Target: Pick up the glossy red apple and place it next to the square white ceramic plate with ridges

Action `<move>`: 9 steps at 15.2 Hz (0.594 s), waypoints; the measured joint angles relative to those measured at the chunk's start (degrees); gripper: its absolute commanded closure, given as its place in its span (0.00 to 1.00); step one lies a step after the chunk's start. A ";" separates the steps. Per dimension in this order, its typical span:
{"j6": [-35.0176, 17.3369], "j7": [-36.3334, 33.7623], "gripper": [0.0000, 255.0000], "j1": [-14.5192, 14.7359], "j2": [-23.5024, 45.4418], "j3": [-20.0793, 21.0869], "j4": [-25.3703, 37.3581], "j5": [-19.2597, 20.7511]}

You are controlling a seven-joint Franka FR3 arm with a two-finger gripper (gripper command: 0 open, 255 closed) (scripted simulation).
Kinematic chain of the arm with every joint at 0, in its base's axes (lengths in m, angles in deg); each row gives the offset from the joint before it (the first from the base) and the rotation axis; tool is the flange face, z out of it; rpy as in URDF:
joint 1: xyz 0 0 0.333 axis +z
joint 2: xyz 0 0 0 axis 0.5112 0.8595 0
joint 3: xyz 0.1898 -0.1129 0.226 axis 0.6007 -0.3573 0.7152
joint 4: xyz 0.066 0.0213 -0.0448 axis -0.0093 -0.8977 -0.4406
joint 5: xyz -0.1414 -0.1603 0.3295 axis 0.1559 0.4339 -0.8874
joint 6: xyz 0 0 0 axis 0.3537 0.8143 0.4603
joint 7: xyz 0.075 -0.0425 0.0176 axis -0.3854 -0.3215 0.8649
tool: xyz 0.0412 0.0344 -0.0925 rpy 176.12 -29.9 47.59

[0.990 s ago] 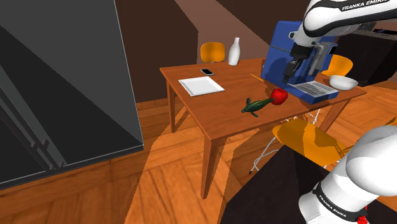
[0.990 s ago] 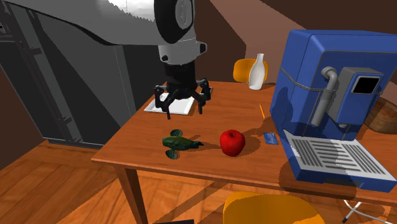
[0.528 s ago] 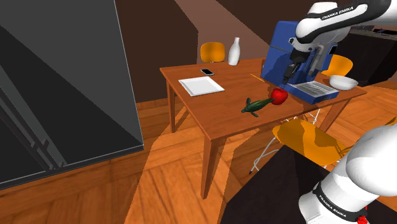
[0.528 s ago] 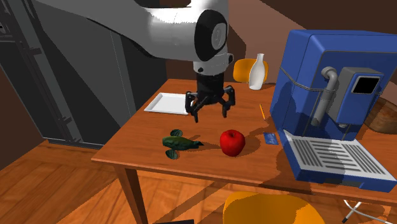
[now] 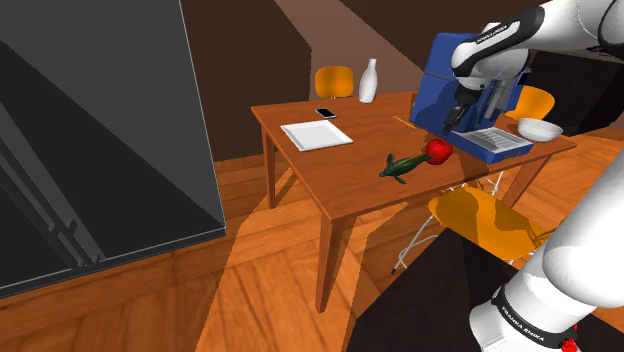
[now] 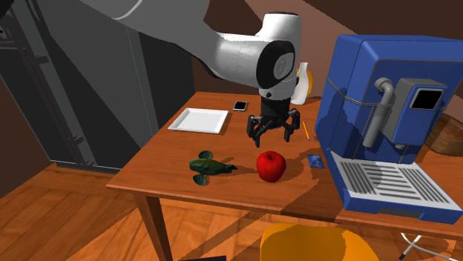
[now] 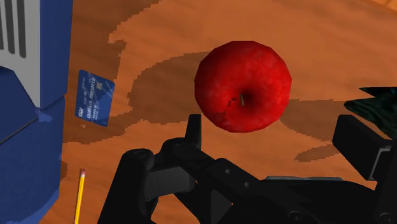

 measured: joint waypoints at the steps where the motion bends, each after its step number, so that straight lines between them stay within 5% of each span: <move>1: -0.63 0.88 0.00 -0.24 1.19 -0.10 0.33 -1.03; 9: -5.25 3.83 0.00 -1.14 5.72 0.23 -0.87 -5.06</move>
